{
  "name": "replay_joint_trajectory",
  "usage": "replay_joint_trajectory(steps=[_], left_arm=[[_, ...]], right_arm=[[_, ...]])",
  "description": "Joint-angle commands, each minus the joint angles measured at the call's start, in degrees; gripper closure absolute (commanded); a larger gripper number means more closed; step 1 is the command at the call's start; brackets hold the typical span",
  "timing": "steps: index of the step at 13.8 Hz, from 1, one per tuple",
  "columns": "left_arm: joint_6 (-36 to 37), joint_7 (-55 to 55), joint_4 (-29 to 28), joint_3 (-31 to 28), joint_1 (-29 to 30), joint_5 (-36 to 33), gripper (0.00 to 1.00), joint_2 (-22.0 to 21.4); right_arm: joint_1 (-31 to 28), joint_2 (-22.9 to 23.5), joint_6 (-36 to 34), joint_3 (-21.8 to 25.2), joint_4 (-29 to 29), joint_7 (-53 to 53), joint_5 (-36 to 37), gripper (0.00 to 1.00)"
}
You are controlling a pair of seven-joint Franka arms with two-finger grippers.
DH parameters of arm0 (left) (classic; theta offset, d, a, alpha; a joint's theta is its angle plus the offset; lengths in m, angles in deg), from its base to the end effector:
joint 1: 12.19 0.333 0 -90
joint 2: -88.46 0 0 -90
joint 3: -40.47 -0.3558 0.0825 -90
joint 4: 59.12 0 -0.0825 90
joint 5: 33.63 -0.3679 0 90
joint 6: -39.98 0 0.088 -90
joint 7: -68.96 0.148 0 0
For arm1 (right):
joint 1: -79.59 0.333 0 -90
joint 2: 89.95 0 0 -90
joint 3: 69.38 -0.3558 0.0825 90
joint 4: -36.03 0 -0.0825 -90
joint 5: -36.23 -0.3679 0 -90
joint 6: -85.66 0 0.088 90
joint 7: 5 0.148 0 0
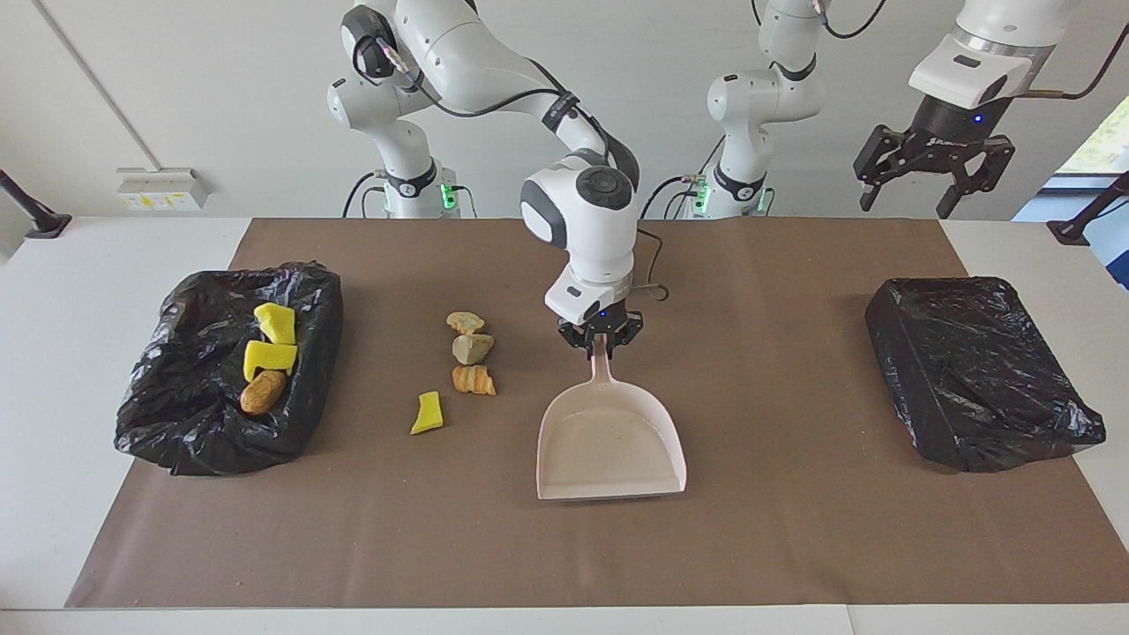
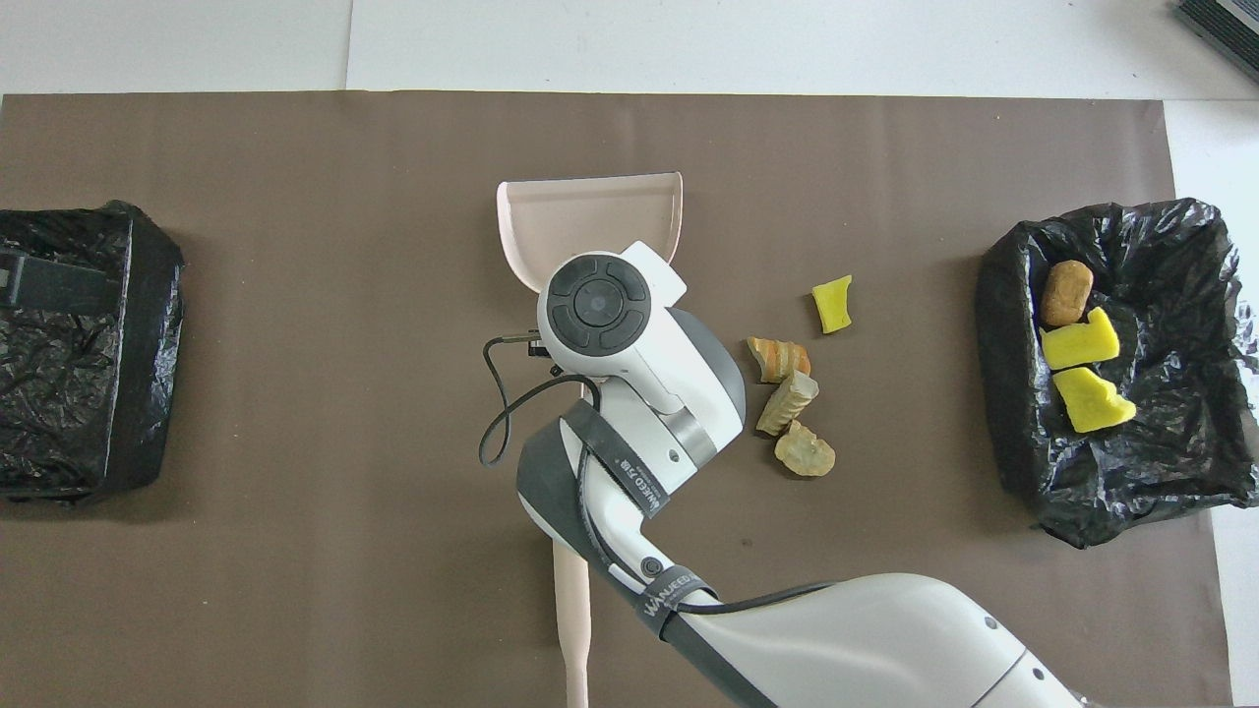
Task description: Sweep and dump trash in bin
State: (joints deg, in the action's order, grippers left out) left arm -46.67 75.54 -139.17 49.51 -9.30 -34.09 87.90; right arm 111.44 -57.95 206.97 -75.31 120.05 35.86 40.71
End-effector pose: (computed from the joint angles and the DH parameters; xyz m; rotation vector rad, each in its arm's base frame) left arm 0.5285 -0.0563 0.7019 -3.1064 0.3451 -0.1953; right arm 0.5861 0.4296 0.3661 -3.0893 0.0534 -0.1287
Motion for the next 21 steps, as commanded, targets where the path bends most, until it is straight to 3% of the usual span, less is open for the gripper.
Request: replay_joint_trajectory(steps=[1,3,4,5,6,11,13,16,21], left_arm=[[1.7,0.1,1.2,0.2,1.5,-0.2,0.00,-0.1],[2.4,-0.2,0.5,0.1,1.5,-0.4,0.00,-0.9],[2.5,-0.2,0.0,0.0,1.6,-0.5,0.00,-1.5],[2.6,-0.3,-0.8,-0.1,1.6,-0.5,0.00,-2.0],[2.6,-0.2,-1.2,-0.2,1.6,-0.5,0.00,-2.3],[3.3,-0.3,-1.4,-0.3,1.8,-0.5,0.00,-2.4],[-0.2,0.4,-1.4,-0.2,1.0,-0.3,0.00,-1.8],[-3.3,0.4,-2.2,0.3,-0.1,-0.3,0.00,-0.2],[-13.2,-0.1,-6.2,0.3,-8.4,-0.4,0.00,5.7]], right_arm=[[1.4,2.2,3.7,0.0,-2.2,5.3,-1.9,1.00],[3.0,2.7,5.0,0.0,-1.8,5.8,-2.2,0.98],[3.0,2.7,5.1,0.0,-1.8,5.8,-2.2,0.73],[3.0,2.6,5.1,0.0,-1.8,5.7,-1.9,0.27],[3.1,2.4,4.7,0.0,-1.7,5.6,-1.2,0.00],[2.5,-2.4,-0.9,0.0,-0.2,4.5,-1.2,0.00],[2.6,-5.7,-1.9,0.0,2.9,4.6,-1.9,0.00],[2.9,-13.9,-2.5,-0.2,11.4,4.5,-2.0,0.00],[7.8,-26.7,-5.0,-1.5,28.1,5.5,-7.7,0.00]])
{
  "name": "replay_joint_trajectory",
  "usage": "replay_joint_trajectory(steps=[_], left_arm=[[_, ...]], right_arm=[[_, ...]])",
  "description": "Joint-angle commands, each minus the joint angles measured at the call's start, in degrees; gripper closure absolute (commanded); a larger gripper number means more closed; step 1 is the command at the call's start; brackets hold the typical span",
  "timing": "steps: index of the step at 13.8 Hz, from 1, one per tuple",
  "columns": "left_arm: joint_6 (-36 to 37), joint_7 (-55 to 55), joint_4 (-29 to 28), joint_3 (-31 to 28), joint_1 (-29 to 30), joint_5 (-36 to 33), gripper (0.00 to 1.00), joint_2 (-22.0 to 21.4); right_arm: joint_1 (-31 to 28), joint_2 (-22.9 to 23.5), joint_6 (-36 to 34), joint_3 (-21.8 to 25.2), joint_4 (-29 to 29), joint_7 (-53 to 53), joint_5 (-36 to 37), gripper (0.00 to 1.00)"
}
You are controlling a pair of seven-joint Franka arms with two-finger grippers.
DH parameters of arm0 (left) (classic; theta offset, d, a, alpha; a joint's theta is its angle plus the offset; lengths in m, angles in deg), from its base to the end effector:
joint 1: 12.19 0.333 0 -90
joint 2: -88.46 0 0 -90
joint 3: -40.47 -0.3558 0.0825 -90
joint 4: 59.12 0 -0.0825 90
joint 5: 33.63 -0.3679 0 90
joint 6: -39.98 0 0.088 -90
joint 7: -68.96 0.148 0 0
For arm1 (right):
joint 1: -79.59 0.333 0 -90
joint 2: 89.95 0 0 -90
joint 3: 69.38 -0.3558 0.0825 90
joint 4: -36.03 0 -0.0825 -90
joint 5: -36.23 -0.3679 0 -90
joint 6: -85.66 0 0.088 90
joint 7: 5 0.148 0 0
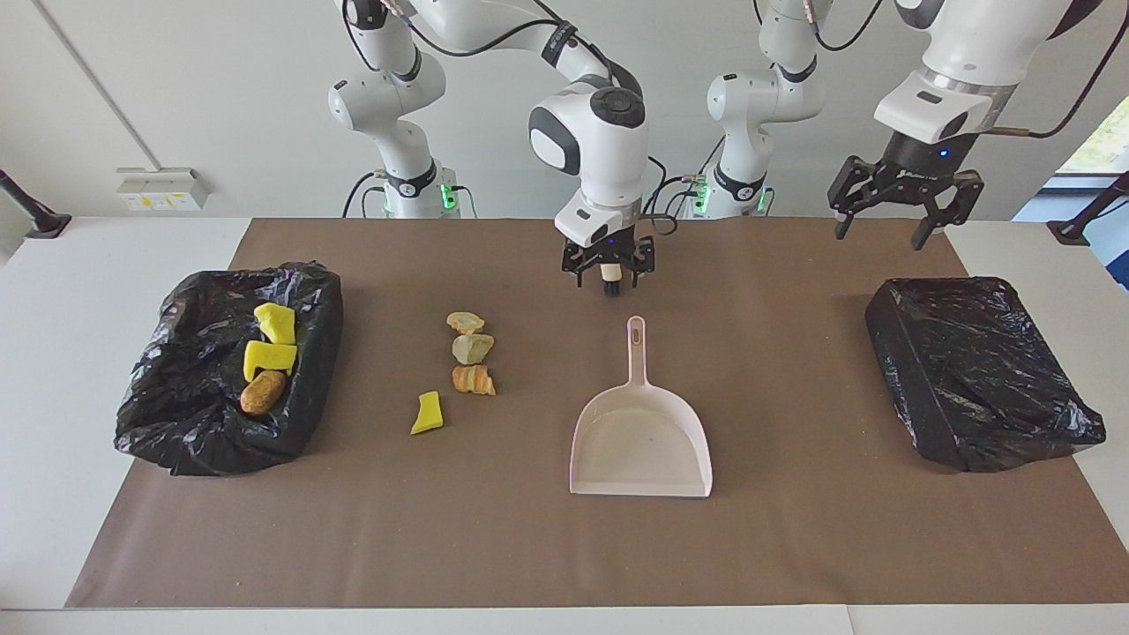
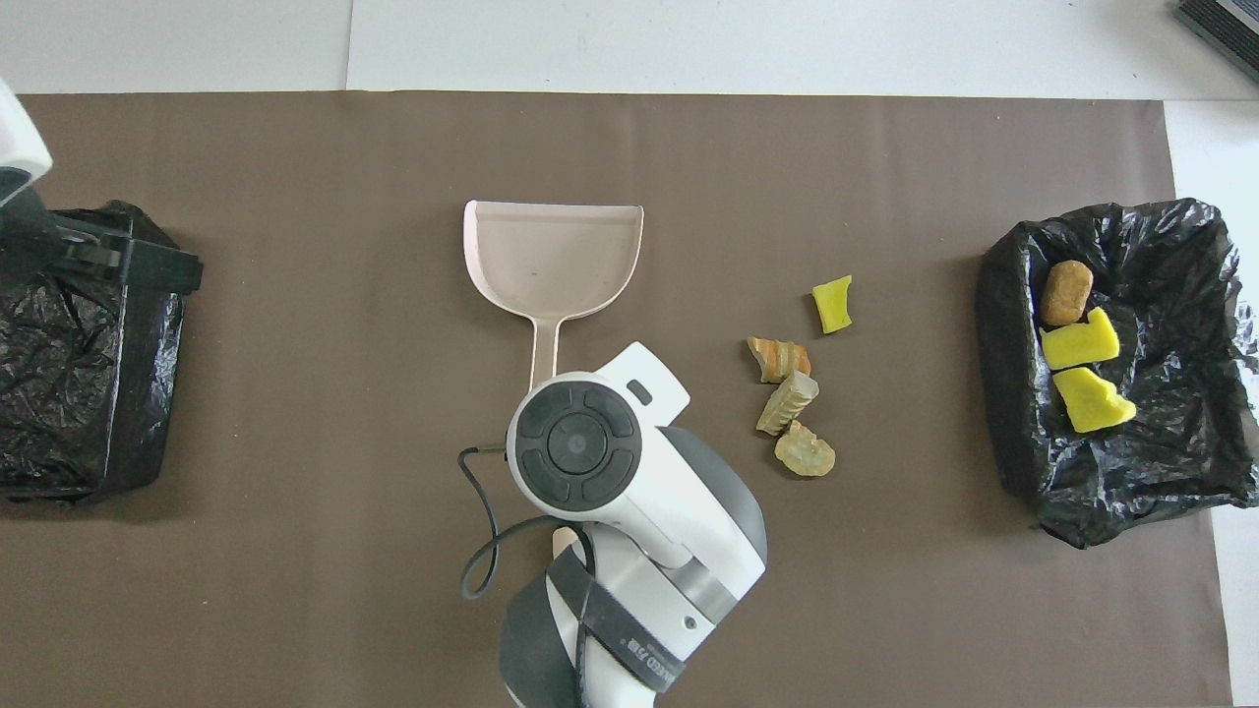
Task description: Sweep and dump trash in bin
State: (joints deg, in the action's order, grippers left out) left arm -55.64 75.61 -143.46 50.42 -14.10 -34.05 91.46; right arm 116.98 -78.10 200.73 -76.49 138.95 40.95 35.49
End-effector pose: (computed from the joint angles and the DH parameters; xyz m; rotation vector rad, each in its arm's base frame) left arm 0.5614 -0.1138 0.6501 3.0846 -0.5015 0.2271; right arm 0.4379 0.4261 0.4385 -3.1100 0.0520 0.0336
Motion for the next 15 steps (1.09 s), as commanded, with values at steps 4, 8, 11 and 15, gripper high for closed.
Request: replay_joint_trajectory(steps=[4,8,11,15], left_arm=[[-15.3,-0.4,-10.7,-0.6,-8.1,-0.5,0.00,3.9],[-19.7,-6.7,-12.3,-0.7,-13.6,-1.1,0.00,8.2],[-25.3,-15.6,-12.3,-0.7,-17.5,-2.1,0.00,13.0],[-31.1,-21.2,-17.0,-0.8,-19.7,-2.8,0.00,15.1]], right_arm=[[5.8,-12.3,1.8,-0.3,18.0,-1.2,-10.0,0.00],[11.8,-14.6,11.0,-0.3,28.2,-0.7,-14.6,0.00],[15.3,-14.7,14.5,-0.3,31.8,0.7,-15.4,0.00],[17.7,-17.6,14.7,-0.3,35.9,0.7,-17.4,0.00]])
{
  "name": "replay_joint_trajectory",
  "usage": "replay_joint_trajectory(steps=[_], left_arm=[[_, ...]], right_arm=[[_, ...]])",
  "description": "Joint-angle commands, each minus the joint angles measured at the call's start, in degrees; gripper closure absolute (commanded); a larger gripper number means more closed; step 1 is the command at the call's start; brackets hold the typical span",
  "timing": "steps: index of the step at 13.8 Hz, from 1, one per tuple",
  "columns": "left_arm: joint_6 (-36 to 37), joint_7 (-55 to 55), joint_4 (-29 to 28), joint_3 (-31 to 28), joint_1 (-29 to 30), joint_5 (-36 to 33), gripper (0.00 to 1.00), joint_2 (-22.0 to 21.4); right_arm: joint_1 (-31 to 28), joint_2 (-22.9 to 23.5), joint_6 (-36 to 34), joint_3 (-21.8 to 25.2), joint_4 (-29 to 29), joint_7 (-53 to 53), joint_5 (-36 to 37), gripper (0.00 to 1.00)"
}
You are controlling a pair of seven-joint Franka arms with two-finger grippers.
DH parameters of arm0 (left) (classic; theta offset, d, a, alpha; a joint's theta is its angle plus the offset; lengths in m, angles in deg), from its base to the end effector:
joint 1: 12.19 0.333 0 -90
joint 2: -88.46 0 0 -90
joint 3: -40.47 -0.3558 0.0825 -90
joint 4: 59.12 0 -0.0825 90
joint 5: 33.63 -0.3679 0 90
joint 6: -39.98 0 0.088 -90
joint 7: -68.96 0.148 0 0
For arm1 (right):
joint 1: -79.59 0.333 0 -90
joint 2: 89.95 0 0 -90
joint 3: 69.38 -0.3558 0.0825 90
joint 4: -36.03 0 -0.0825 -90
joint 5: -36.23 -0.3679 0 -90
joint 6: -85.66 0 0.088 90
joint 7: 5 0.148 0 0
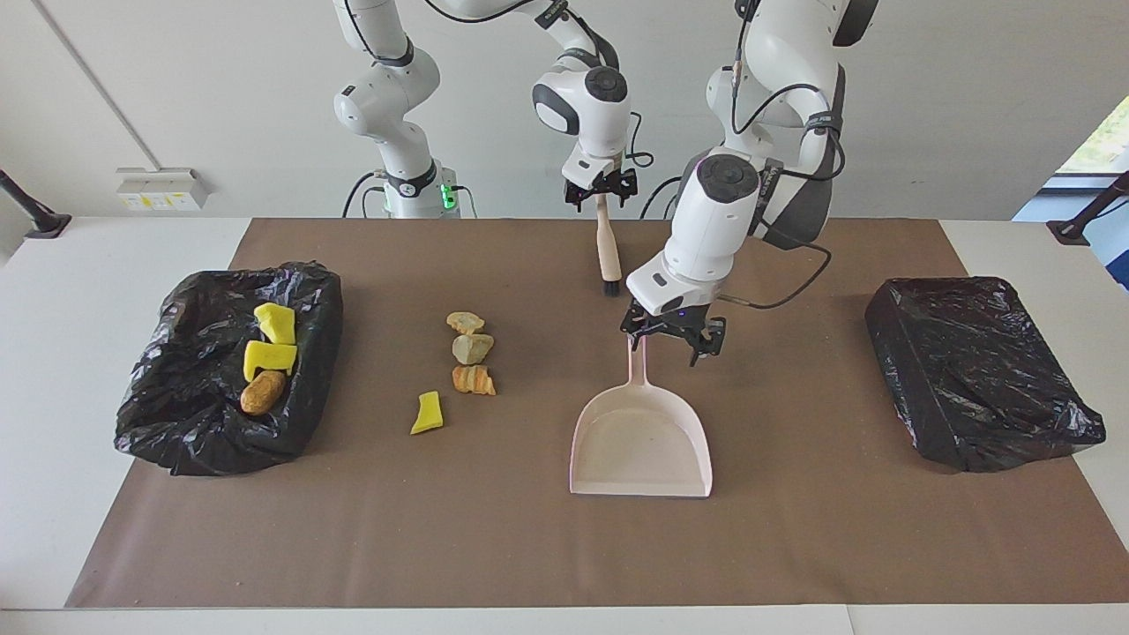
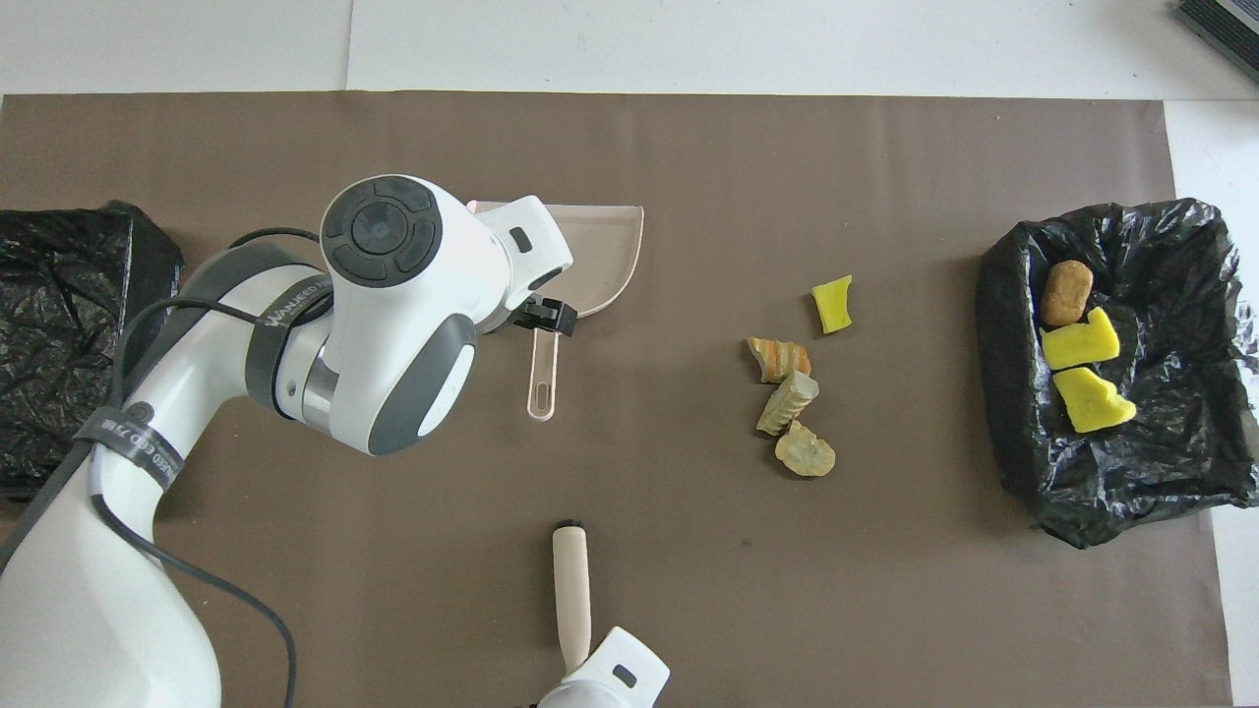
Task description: Sweep and dump trash in bin
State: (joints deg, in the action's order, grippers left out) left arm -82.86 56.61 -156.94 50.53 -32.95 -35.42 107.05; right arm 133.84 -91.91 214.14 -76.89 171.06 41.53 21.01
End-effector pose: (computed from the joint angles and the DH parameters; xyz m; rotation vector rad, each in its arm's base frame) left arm 0.5747 -0.3275 0.4198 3.0282 -0.4973 0.1519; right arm 0.2095 0.4241 0.3472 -3.0714 -0.1404 0.3175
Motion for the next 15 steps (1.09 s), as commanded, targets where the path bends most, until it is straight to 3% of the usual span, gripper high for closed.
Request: replay_joint_trajectory(steps=[1,5,6,7,8,10,12,14,15], left_arm=[[-4.2,-2.4,-4.6,-0.9,-1.0,-1.6,0.03,-0.5],[-6.0,-4.9,-8.0,-0.8,-1.8,-1.6,0.12,-1.0],[-6.4,-5.1,-8.9,-0.8,-1.8,-1.6,0.17,-1.3],[-6.7,-5.2,-9.1,-0.7,-1.9,-1.6,0.20,-1.4],[-7.0,-5.8,-9.8,-0.8,-2.5,-1.6,0.23,-1.5],[-7.7,-6.4,-10.2,-0.8,-3.1,-1.6,0.30,-1.7],[-6.8,-6.4,-10.2,-0.8,-3.1,-1.6,0.47,-1.8],[-6.7,-6.4,-10.0,-0.9,-3.0,-1.6,0.72,-1.8],[-6.6,-6.3,-10.0,-1.0,-3.0,-2.0,0.81,-1.8]], right_arm=[[2.3,-4.6,1.4,0.1,4.5,-0.1,-6.0,0.00],[2.4,-4.6,2.2,0.1,4.9,-0.5,-6.9,0.00],[2.4,-4.5,2.3,0.1,4.9,-0.5,-6.9,0.07],[2.4,-4.5,2.3,0.1,4.9,-0.6,-6.9,0.36],[2.3,-4.5,2.3,0.1,4.9,-0.6,-6.9,0.50],[2.3,-4.2,2.5,0.1,4.9,-0.6,-6.9,0.50],[2.4,-4.0,2.7,0.1,4.9,-0.5,-6.9,0.49],[2.4,-4.0,2.8,0.1,4.9,-0.5,-6.9,0.52],[2.3,-3.8,2.8,0.1,4.9,-0.2,-6.9,0.78]])
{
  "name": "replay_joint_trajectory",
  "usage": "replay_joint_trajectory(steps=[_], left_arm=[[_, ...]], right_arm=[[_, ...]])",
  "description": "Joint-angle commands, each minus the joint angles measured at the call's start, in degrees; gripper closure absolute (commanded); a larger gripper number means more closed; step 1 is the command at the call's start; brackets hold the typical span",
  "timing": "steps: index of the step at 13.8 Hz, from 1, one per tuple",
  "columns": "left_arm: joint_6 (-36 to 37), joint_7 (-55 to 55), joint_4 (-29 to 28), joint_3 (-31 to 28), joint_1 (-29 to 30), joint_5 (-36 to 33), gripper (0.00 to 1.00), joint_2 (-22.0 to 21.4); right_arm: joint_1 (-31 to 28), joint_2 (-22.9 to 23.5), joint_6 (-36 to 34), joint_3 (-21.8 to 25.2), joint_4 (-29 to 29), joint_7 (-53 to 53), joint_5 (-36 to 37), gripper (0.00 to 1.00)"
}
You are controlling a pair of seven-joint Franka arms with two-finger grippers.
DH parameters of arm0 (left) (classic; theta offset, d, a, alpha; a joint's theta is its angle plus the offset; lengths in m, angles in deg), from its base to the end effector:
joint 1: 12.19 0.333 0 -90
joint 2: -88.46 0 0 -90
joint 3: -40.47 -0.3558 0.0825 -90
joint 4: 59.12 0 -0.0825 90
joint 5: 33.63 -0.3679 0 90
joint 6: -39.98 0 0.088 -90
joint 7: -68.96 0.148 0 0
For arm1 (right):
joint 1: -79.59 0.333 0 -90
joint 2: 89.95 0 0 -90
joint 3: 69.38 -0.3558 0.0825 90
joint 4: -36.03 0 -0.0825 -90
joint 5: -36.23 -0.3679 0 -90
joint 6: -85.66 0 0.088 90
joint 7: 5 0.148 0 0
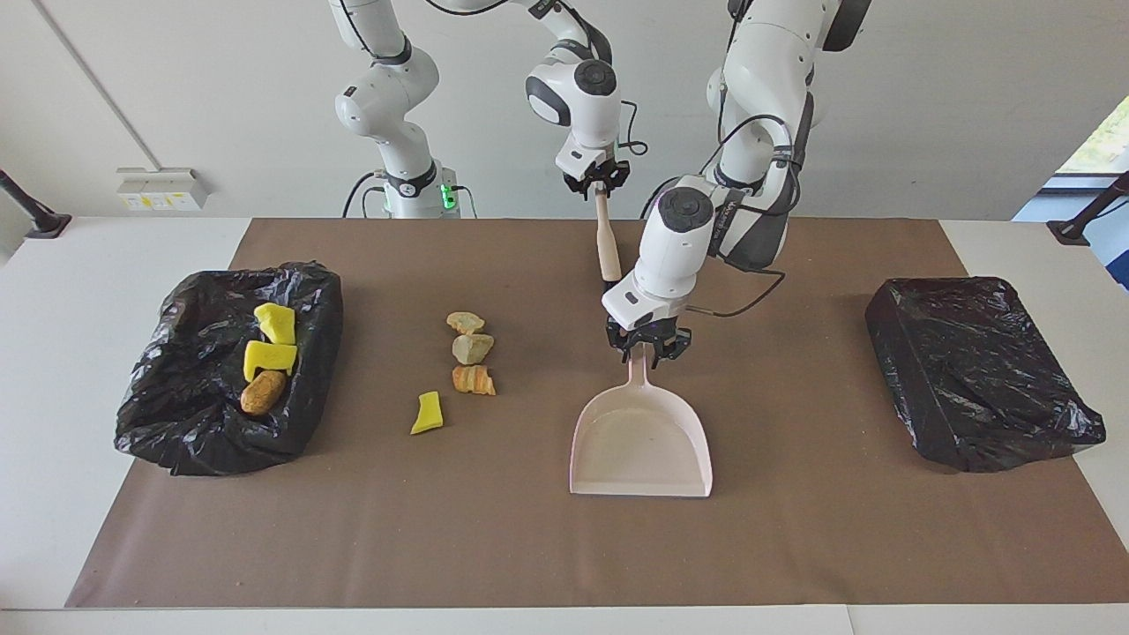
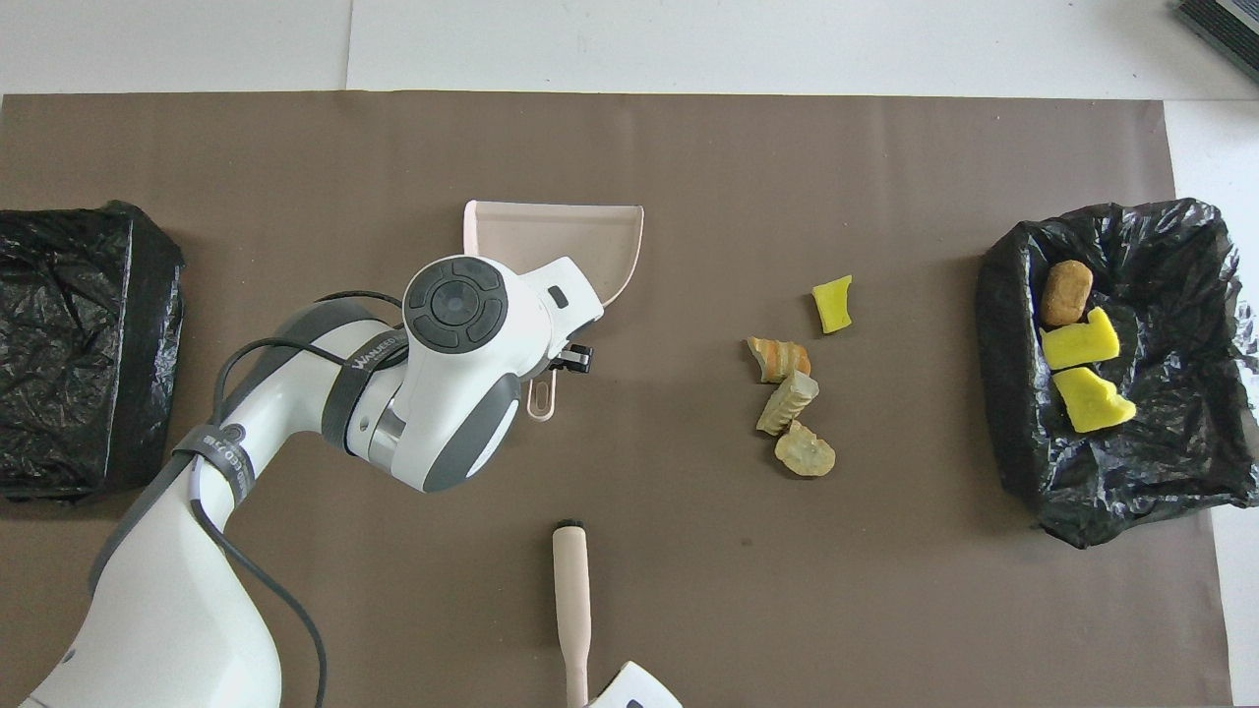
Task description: Sweep and dump trash in bin
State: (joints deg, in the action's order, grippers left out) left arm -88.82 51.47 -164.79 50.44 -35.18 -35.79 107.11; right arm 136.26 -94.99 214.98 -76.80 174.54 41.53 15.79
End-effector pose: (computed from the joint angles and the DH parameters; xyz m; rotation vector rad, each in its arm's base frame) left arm 0.5436 -0.3407 0.3666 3.0517 -0.4318 0.1002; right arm 0.1801 0.4176 0.3496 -3.0288 -0.1033 0.3819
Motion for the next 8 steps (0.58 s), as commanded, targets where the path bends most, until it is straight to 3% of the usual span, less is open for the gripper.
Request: replay_joint_trajectory(steps=[1,4,8], left_arm=[[-0.6,-1.1,-2.0,-0.9,-0.7,-2.9,0.93,-1.9],[-0.6,-0.4,-1.6,-0.8,-0.7,-6.3,1.00,-2.6],[0.9,3.1,-1.7,-0.8,-0.7,-6.5,1.00,-4.5]], right_arm=[[0.0,-0.8,2.2,0.0,1.3,0.1,-1.7,1.00],[0.0,-0.7,2.0,0.1,0.9,-0.3,-1.0,1.00],[-1.8,-3.6,-3.5,0.7,0.4,-1.6,0.0,1.00]])
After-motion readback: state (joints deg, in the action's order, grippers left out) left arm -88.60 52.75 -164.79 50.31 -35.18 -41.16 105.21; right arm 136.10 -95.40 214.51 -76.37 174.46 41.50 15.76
